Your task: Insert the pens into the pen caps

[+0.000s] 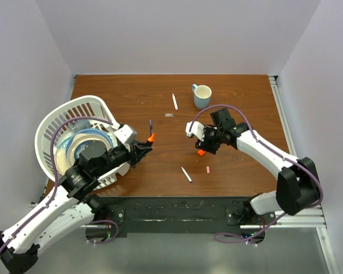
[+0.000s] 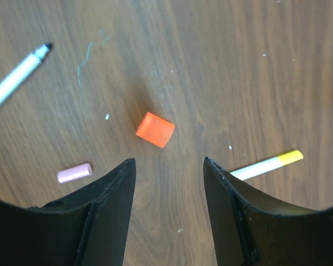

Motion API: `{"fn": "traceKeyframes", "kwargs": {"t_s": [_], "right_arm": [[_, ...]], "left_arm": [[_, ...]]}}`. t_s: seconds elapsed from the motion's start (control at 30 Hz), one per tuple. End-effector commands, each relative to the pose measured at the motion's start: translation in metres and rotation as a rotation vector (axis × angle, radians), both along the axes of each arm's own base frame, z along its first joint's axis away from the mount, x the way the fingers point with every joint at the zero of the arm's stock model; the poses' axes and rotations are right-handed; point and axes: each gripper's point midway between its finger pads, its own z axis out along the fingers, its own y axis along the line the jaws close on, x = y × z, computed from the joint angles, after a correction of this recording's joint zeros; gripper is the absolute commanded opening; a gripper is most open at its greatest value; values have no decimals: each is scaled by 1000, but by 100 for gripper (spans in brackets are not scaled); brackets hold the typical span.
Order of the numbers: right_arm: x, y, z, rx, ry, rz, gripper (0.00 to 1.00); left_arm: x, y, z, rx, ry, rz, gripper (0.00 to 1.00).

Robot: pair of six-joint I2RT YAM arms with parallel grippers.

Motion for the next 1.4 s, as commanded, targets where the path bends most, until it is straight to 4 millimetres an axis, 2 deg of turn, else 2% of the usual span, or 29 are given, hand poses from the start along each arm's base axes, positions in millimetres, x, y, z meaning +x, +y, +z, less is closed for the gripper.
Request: {"fn": "traceKeyframes", "kwargs": {"t_s": [0.0, 0.17, 0.3, 0.43, 0.77, 1.0, 1.23, 1.37], "right_arm": [[13, 8, -1, 46, -55, 175, 55], [8, 7, -23, -5, 30, 282, 55], [15, 4, -45, -22, 31, 280, 53], [16, 11, -53, 1, 56, 296, 52], [20, 10, -67, -13, 91, 263, 52], [37, 12, -72, -28, 105, 146, 49], [29, 22, -76, -32, 136, 141, 47], [27, 21, -83, -73, 142, 144, 49]], "left_arm": [[6, 5, 0, 14, -21, 31, 0], [4, 1, -1, 16, -10, 10, 0], [5, 5, 1, 19, -17, 27, 0], [3, 8, 3, 11, -28, 35, 0], [4, 11, 8, 8, -43, 48, 0], [4, 14, 13, -4, -59, 61, 0], [4, 17, 17, -18, -72, 73, 0], [3, 16, 19, -22, -75, 69, 0]]}}
